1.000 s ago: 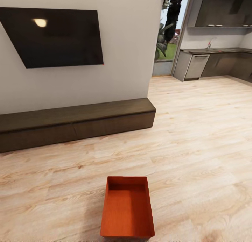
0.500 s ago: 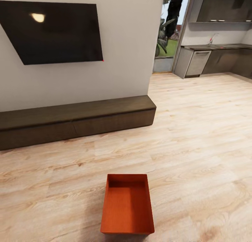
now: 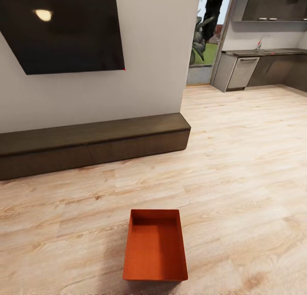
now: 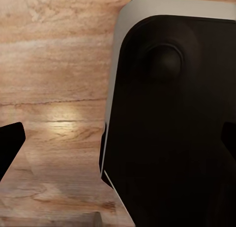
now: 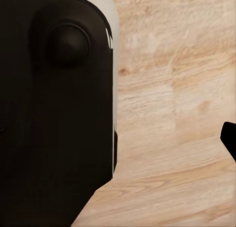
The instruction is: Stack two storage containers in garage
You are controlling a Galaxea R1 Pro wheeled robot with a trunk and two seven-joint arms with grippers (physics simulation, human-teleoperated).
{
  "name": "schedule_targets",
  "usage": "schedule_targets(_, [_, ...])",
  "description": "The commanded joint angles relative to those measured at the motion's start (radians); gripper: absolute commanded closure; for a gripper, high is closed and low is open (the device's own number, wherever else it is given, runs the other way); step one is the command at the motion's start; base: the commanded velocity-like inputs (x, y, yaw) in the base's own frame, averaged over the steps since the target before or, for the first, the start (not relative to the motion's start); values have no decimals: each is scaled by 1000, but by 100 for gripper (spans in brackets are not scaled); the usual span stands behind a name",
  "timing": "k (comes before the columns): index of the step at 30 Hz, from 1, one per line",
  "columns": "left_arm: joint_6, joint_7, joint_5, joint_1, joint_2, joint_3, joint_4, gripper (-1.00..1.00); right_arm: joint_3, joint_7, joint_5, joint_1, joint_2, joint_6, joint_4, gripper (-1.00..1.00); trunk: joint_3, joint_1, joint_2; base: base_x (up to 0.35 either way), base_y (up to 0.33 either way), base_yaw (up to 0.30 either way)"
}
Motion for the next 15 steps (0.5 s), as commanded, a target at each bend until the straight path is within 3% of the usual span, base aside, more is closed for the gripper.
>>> schedule_targets(1, [-3,2,9,0,0,-9,1,-100,8,0,-8,-1,1,-5,3,-100,-2,0,0,0,0,0])
schedule_targets(15, [-3,2,11,0,-2,-3,1,-100,6,-2,-9,-1,-6,-10,3,-100,-25,0,0,0,0,0])
